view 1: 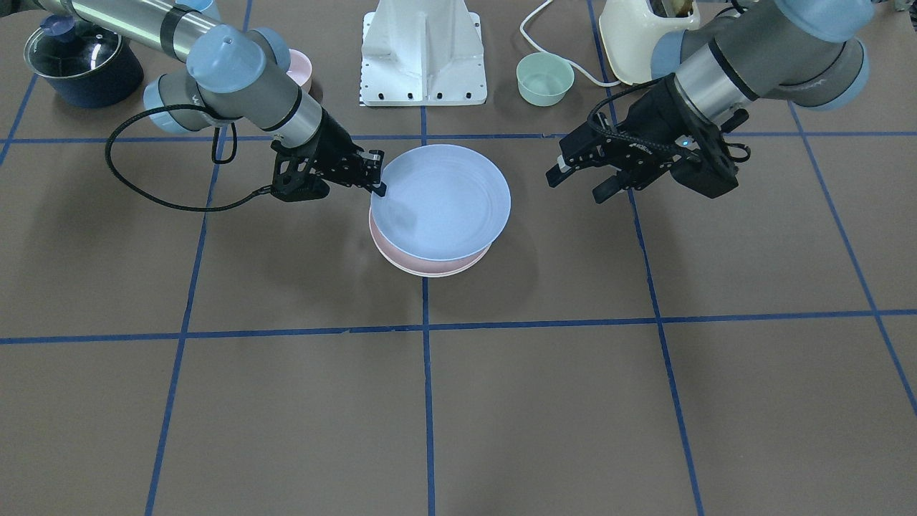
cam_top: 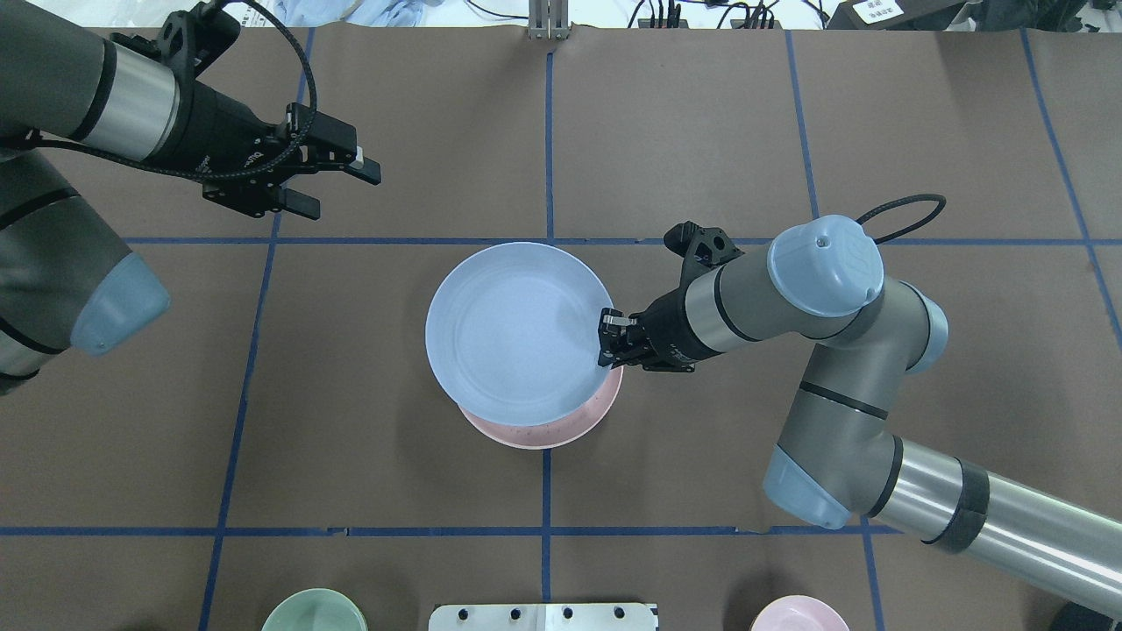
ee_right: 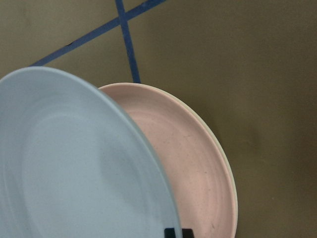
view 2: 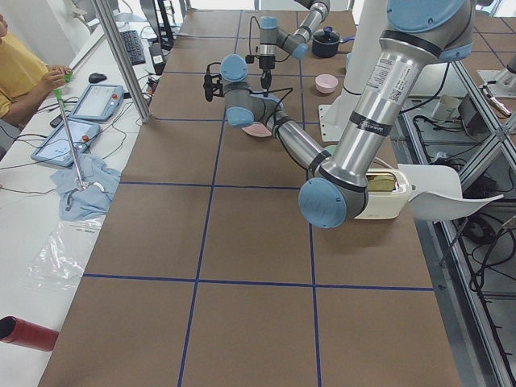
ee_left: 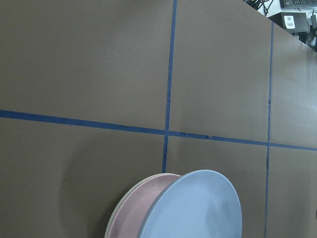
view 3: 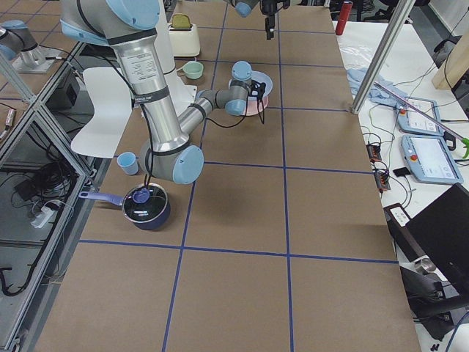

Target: Stack three plates with pink and blue

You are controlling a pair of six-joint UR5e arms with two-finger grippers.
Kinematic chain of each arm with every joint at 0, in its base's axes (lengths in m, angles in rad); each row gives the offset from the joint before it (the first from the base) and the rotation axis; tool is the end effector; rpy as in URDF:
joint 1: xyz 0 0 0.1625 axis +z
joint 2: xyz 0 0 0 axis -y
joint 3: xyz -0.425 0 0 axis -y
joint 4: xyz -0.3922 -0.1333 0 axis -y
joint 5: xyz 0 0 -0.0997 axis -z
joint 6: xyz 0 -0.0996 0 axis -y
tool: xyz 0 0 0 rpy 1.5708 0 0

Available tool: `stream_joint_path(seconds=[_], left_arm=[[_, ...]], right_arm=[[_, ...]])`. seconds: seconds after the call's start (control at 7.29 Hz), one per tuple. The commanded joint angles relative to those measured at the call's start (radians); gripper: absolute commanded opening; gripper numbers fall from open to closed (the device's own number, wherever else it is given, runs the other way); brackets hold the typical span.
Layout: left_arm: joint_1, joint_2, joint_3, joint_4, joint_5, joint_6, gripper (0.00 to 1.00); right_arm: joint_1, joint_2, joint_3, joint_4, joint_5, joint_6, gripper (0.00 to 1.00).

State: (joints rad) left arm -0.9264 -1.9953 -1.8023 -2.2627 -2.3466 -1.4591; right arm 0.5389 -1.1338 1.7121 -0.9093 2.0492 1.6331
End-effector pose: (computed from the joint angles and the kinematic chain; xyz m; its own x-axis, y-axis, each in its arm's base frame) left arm 0.2959 -0.4996 0.2290 0.1498 -0.0670 -0.9864 0.1446 0.9885 -0.0451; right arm -0.4910 -0.3954 0.2676 0.2733 0.2278 0.9346 -0.0991 0.9730 -0.2082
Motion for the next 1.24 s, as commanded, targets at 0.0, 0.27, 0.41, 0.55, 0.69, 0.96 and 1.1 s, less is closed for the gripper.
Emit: stream_joint_path(seconds=[0.0,0.27,0.41,0.55,0.69,0.96,1.1], left_arm=[[0.0,0.004,0.0,-0.001,0.001,-0.001,1.0],[0.001,0.003,0.0,0.0,0.004,-0.001,1.0],[-0.005,0.009,-0.006,0.0,0.001,0.0,1.0],[-0.008,0.039,-0.008,-0.001,0.01,0.041,1.0],[-0.034,0.082,-0.012,0.003,0.013,0.181,1.0],[-0.15,0.209,0.053,0.009,0.015,0.589,1.0],[-0.237,0.219,0.137,0.009,0.01,0.793,1.0]], right_arm=[[0.0,-0.03,-0.011,0.004,-0.003,-0.007,1.0],[0.018,-0.04,-0.003,0.003,0.037,-0.006,1.0],[0.071,-0.058,0.004,-0.005,0.078,-0.006,1.0],[0.155,-0.099,0.0,-0.006,0.11,-0.022,1.0],[0.214,-0.163,-0.002,-0.01,0.117,-0.144,1.0],[0.374,-0.323,-0.011,-0.019,0.146,-0.432,1.0],[0.526,-0.38,-0.019,-0.09,0.229,-0.642,1.0]])
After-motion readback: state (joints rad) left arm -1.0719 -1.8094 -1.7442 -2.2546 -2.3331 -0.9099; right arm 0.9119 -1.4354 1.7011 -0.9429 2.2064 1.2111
